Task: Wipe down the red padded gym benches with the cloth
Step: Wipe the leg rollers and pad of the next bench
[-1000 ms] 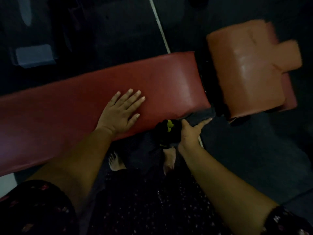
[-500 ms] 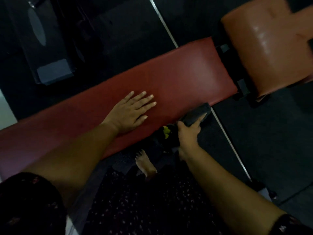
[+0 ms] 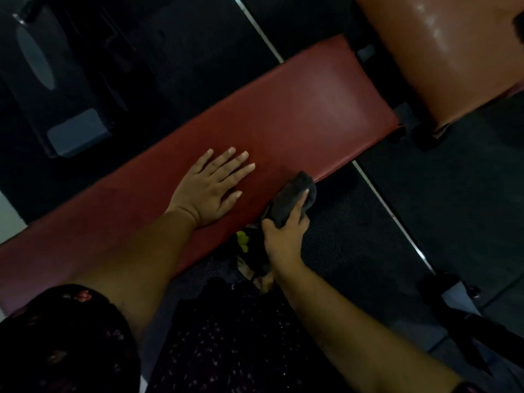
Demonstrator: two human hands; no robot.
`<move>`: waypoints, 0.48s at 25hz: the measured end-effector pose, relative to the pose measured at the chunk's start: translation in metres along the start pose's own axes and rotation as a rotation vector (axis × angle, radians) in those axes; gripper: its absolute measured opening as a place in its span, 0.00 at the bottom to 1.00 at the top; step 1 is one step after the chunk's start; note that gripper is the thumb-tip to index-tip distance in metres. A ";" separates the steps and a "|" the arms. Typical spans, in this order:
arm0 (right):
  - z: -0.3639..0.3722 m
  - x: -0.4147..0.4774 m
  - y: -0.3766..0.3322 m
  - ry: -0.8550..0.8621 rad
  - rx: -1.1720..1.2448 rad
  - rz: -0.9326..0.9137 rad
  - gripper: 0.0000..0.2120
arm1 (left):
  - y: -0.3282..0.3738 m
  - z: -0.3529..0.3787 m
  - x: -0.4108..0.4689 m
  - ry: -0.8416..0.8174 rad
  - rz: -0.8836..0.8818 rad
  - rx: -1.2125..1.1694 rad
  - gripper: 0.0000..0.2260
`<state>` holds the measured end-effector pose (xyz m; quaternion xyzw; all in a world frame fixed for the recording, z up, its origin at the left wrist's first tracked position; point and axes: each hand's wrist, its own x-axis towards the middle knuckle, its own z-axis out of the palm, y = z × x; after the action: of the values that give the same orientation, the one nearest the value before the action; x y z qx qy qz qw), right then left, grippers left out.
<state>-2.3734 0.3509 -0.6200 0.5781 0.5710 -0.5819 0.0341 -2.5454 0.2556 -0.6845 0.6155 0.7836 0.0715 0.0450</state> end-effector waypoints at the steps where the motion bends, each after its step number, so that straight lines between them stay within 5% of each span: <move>1: -0.010 0.010 -0.002 0.036 0.040 -0.012 0.43 | 0.001 0.000 0.000 -0.002 -0.003 -0.001 0.26; 7: -0.023 0.037 -0.006 0.138 0.234 -0.027 0.43 | -0.001 0.003 -0.002 0.067 -0.017 -0.020 0.25; 12: 0.041 -0.027 0.024 -0.020 -0.018 -0.068 0.47 | -0.005 0.007 0.001 0.097 0.008 0.006 0.25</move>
<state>-2.3735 0.2967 -0.6288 0.5521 0.5952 -0.5834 0.0254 -2.5491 0.2554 -0.6917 0.6147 0.7825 0.0990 0.0049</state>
